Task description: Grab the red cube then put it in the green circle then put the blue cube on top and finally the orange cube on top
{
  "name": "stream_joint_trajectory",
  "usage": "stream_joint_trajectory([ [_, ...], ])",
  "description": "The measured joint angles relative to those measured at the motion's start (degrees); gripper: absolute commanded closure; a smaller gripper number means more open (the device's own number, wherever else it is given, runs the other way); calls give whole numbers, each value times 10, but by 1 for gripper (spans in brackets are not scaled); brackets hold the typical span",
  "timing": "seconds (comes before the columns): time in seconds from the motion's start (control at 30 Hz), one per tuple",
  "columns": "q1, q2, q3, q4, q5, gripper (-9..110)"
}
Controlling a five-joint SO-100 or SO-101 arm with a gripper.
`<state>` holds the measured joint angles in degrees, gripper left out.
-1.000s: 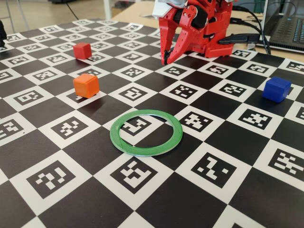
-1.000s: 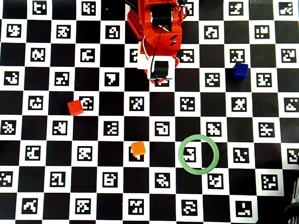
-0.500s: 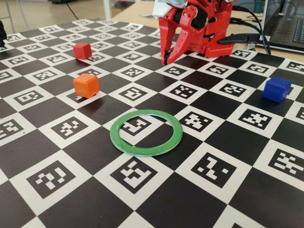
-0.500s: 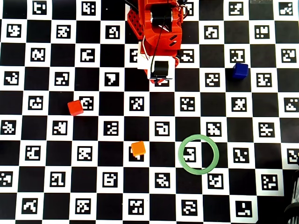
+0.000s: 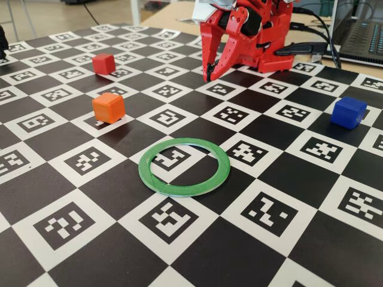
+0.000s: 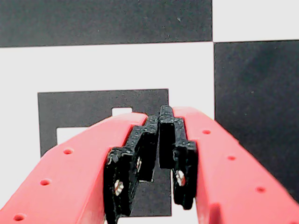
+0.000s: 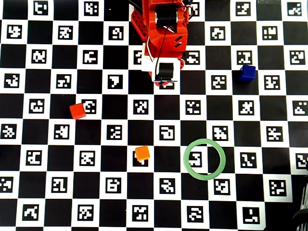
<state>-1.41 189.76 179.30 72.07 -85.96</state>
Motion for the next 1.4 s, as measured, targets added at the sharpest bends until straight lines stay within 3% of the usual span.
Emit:
stream_joint_trajectory([
  [1.1, 0, 0, 0, 0, 20, 108],
  [1.27, 0, -6, -11, -6, 76, 108],
  [1.4, 0, -83, -104, -4, 200, 108],
])
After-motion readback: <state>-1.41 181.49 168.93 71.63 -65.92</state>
